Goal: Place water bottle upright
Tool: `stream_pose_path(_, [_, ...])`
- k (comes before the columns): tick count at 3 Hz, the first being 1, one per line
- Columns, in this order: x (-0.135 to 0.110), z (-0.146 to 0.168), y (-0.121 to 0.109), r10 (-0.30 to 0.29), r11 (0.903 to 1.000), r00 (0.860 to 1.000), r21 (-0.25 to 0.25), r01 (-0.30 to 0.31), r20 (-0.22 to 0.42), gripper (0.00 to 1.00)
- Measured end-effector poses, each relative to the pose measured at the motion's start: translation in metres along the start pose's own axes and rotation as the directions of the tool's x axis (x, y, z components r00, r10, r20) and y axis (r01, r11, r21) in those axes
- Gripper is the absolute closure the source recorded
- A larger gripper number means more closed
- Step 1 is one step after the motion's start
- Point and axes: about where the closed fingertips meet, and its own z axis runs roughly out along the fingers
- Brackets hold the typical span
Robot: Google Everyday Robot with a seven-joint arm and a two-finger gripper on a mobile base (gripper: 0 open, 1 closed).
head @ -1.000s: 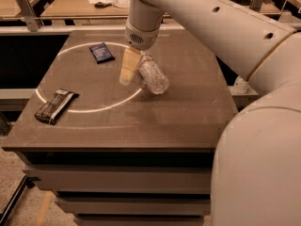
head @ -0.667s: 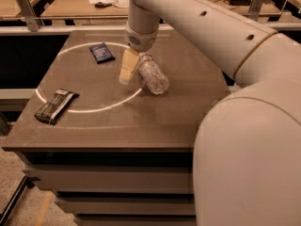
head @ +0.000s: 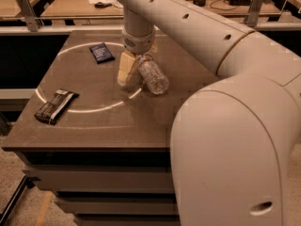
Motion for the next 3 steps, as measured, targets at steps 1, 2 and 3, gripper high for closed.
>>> stream_pose_path(1, [0.0029, 0.0021, -0.0014, 0.053, 0.9986, 0.998, 0.0, -0.053, -0.027, 0.0])
stream_pose_path(2, [0.0075, 0.0035, -0.0046, 0.11, 0.9938, 0.994, -0.014, -0.11, -0.011, 0.0])
stream_pose_path(3, [0.0102, 0.0075, -0.0068, 0.156, 0.9876, 0.988, -0.011, -0.157, -0.01, 0.0])
